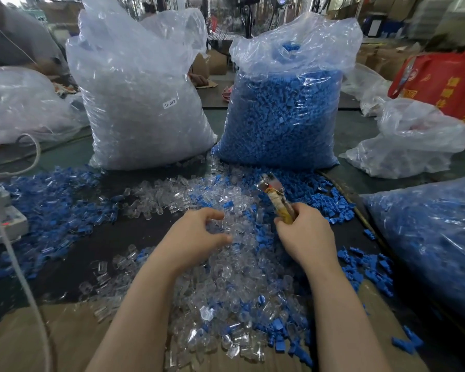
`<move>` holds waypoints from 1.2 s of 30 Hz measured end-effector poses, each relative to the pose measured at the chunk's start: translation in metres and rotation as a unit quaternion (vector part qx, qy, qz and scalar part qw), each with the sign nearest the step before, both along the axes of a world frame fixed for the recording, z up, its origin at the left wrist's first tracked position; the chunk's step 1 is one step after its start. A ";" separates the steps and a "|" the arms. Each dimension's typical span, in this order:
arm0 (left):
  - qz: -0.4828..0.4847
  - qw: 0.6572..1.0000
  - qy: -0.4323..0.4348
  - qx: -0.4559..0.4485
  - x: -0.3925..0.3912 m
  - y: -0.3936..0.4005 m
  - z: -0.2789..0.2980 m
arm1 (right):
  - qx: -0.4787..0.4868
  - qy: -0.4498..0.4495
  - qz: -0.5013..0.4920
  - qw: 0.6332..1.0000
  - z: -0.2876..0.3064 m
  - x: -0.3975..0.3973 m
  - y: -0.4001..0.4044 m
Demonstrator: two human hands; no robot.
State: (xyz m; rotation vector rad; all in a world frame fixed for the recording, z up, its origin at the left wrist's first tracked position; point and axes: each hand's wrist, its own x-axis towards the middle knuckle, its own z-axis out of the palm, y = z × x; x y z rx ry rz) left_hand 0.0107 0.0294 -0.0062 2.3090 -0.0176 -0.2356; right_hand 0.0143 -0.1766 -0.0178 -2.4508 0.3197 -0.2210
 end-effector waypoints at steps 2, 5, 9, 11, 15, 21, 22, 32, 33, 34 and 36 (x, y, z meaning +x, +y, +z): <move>0.000 1.000 0.000 -0.004 0.000 0.000 0.000 | 0.031 -0.001 0.017 0.999 0.001 0.001 -0.003; -0.004 1.000 -0.001 -0.005 0.000 0.000 0.000 | 0.069 0.000 0.072 0.995 0.002 0.000 -0.005; -0.011 1.000 -0.004 0.006 0.001 0.001 0.000 | 0.043 0.033 0.146 0.988 0.002 -0.002 -0.003; -0.013 1.000 -0.005 0.011 0.001 0.001 0.000 | 0.022 0.050 0.162 0.985 0.002 -0.002 -0.003; -0.017 1.000 -0.006 0.017 0.001 0.001 0.000 | -0.029 0.053 0.171 0.983 0.002 -0.003 -0.004; -0.005 1.000 -0.011 0.009 0.000 -0.002 0.002 | -0.086 0.028 0.162 0.983 0.001 -0.002 0.000; -0.003 1.000 -0.013 0.002 0.000 -0.002 0.002 | -0.082 0.026 0.160 0.983 0.000 -0.002 0.001; 0.002 0.999 -0.016 -0.046 -0.001 -0.001 0.005 | 0.041 -0.005 0.102 0.994 -0.003 0.000 0.004; 0.003 0.999 -0.020 -0.050 -0.002 -0.001 0.006 | 0.058 -0.010 0.098 0.993 -0.003 0.000 0.005; 0.006 0.998 -0.026 -0.054 -0.002 -0.001 0.006 | 0.070 -0.014 0.095 0.993 -0.002 -0.001 0.005; 0.019 0.996 -0.040 -0.072 -0.002 -0.002 0.008 | 0.094 -0.017 0.096 0.991 -0.001 -0.001 0.007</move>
